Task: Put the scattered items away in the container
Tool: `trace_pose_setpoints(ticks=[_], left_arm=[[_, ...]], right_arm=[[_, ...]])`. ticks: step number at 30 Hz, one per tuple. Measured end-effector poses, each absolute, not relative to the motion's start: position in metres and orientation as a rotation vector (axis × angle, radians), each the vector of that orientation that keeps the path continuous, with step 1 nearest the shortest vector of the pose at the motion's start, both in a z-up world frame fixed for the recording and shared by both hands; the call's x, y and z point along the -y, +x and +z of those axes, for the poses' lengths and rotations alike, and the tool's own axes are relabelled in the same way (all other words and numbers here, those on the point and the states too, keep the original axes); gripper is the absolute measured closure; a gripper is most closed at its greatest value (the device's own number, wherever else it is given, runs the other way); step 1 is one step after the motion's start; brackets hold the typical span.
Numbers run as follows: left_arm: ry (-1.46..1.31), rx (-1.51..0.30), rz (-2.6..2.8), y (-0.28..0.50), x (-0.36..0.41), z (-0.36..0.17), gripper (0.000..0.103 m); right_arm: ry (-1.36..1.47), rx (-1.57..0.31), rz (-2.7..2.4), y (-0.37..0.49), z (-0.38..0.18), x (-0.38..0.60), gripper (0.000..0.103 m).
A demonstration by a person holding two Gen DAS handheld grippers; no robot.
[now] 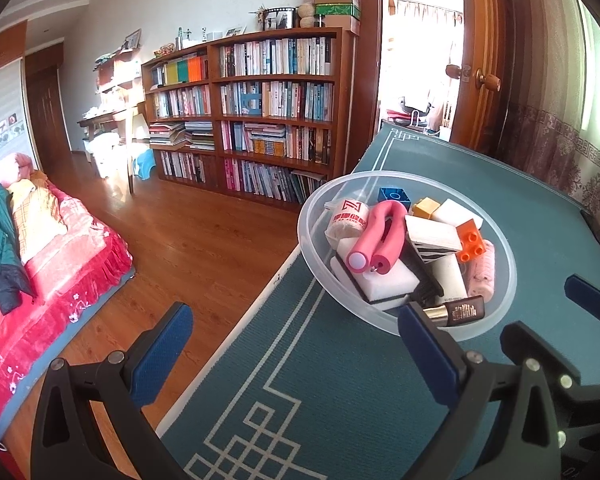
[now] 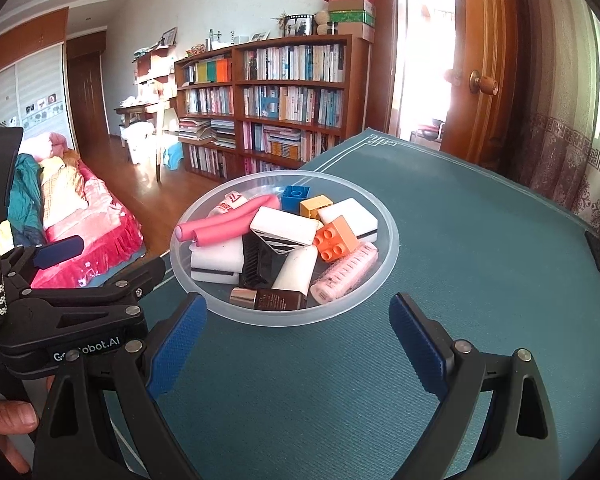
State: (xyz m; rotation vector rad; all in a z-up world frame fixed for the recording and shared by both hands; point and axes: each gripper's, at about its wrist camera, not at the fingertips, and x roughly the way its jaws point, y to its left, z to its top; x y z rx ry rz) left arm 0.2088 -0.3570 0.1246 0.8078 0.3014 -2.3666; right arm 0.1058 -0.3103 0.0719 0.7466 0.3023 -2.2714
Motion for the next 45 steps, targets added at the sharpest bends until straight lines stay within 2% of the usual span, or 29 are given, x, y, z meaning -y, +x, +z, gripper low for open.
trace_pose_setpoints(ticks=[4, 6, 7, 32, 45], left_arm=[[0.812, -0.307, -2.369, 0.209, 0.358, 0.124, 0.000], [0.812, -0.311, -2.368, 0.209, 0.358, 0.123, 0.000], [0.814, -0.312, -2.366, 0.209, 0.359, 0.122, 0.000], [0.859, -0.236, -2.407, 0.200, 0.332, 0.125, 0.000], [0.841, -0.200, -2.416, 0.202, 0.321, 0.133, 0.000]], right_arm=[[0.779, -0.259, -2.238, 0.101, 0.070, 0.310, 0.008], [0.761, -0.269, -2.254, 0.103, 0.070, 0.310, 0.000], [0.747, -0.273, -2.260, 0.105, 0.071, 0.310, 0.000], [0.805, -0.234, -2.328, 0.092, 0.064, 0.280, 0.000], [0.663, -0.214, -2.440, 0.103, 0.085, 0.263, 0.000]])
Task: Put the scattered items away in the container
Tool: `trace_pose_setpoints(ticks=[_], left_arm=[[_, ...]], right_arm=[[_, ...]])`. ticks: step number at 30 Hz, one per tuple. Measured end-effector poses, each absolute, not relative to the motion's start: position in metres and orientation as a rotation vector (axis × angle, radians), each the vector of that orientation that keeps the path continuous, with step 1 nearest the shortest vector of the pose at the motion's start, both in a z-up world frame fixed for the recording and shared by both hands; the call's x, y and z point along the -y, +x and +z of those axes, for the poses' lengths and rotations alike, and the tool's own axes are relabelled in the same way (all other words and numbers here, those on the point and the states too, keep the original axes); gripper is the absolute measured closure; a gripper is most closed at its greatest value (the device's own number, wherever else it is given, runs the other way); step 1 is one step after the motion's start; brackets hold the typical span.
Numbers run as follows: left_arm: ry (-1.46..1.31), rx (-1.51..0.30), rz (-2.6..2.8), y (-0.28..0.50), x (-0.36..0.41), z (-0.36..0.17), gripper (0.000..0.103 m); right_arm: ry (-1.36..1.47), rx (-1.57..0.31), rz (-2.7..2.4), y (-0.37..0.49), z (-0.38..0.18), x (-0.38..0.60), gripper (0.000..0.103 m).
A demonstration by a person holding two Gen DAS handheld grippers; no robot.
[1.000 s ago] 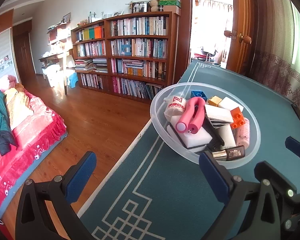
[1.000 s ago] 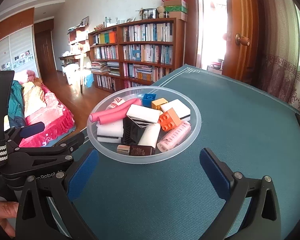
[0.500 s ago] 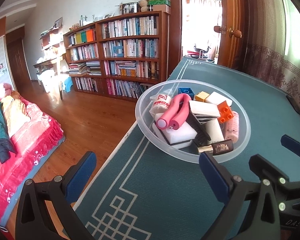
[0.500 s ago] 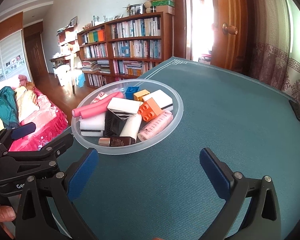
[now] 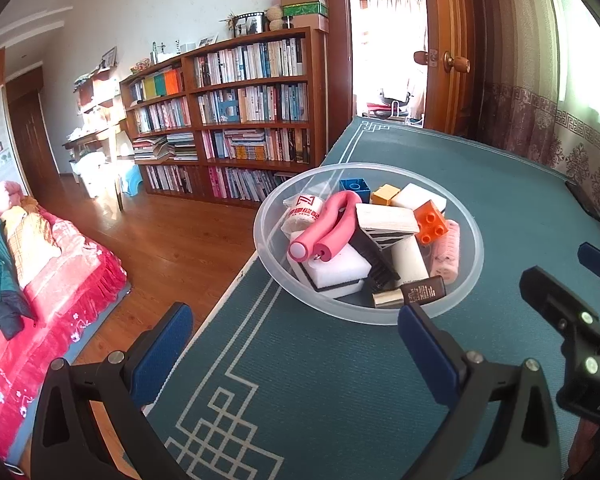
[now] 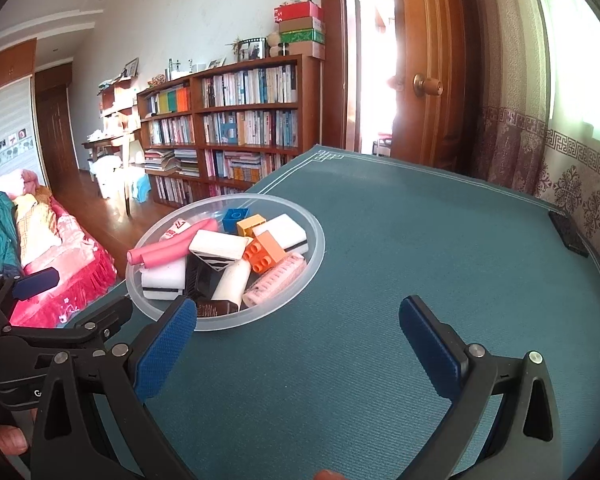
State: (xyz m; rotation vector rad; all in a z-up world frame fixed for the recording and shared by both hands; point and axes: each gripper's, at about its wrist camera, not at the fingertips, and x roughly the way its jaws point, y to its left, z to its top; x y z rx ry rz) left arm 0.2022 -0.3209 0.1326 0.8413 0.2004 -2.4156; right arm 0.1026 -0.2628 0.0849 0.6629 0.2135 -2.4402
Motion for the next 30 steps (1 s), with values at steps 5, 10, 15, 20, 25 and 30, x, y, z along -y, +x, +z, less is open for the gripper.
trace_pose_setpoints(ticks=[5, 10, 15, 20, 25, 30], left_arm=[[0.827, -0.206, -2.411, 0.207, 0.322, 0.134, 0.000], [0.817, -0.204, -2.414, 0.210, 0.321, 0.135, 0.000], [0.817, -0.213, -2.412, 0.213, 0.323, 0.135, 0.000], [0.808, -0.218, -2.409, 0.216, 0.325, 0.136, 0.000], [0.810, -0.224, -2.402, 0.217, 0.327, 0.134, 0.000], [0.816, -0.235, -2.387, 0.216, 0.331, 0.132, 0.000]], right_arm=[[0.661, -0.209, -2.398, 0.106, 0.089, 0.264, 0.000], [0.688, -0.192, -2.390, 0.106, 0.088, 0.264, 0.000], [0.648, -0.242, -2.439, 0.114, 0.089, 0.267, 0.000], [0.579, -0.295, -2.468, 0.120, 0.093, 0.271, 0.000], [0.628, -0.272, -2.385, 0.114, 0.090, 0.279, 0.000], [0.584, -0.317, -2.380, 0.119, 0.085, 0.284, 0.000]])
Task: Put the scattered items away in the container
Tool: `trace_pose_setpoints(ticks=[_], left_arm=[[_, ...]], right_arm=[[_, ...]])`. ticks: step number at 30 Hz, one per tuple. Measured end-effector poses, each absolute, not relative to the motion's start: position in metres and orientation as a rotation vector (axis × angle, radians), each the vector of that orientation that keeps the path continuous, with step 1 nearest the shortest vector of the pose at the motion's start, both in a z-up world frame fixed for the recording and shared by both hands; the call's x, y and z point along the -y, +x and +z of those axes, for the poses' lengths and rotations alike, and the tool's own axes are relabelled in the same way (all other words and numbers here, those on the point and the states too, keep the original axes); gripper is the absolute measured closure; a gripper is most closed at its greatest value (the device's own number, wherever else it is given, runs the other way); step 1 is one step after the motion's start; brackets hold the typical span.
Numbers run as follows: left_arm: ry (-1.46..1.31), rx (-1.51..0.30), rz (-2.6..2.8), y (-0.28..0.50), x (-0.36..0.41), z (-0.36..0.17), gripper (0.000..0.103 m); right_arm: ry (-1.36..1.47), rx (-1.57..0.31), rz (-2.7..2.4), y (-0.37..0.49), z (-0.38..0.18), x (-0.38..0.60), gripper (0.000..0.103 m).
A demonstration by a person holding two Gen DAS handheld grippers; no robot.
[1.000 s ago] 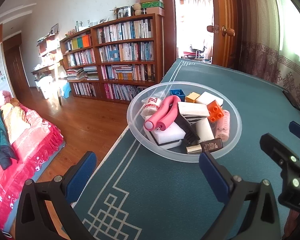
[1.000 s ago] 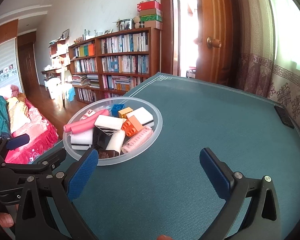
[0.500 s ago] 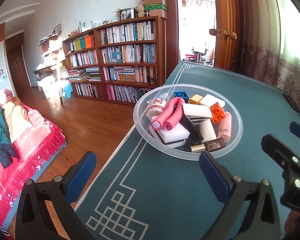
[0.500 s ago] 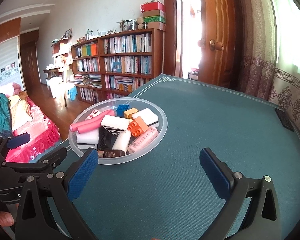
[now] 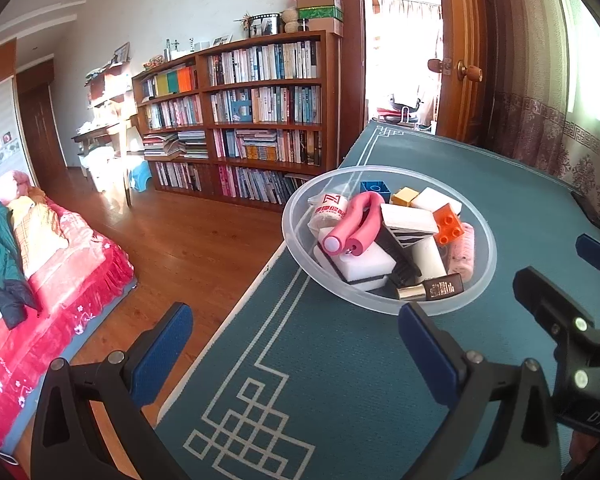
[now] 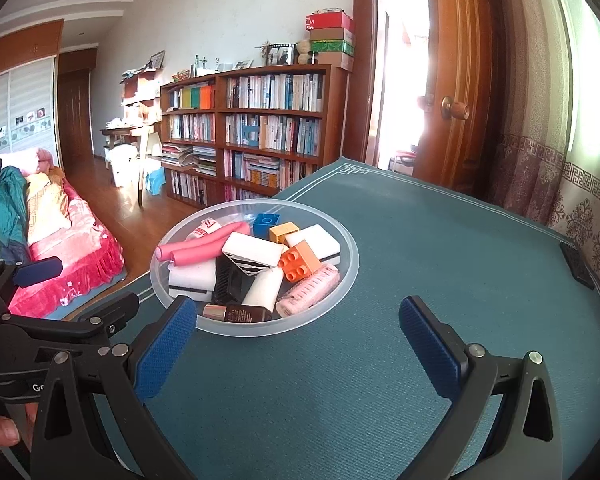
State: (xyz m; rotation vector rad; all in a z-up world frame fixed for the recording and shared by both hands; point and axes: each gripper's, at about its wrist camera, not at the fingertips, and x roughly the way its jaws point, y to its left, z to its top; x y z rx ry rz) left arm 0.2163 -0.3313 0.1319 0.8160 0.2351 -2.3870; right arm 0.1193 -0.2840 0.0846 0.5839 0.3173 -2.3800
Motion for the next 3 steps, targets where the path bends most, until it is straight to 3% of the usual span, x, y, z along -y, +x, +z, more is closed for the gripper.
trace_pose_setpoints(ticks=[3], left_arm=[[0.820, -0.241, -2.384, 0.2155, 0.3312, 0.1311, 0.000]], right_arm=[[0.588, -0.347, -2.396, 0.1182, 0.0813, 0.2852, 0.000]])
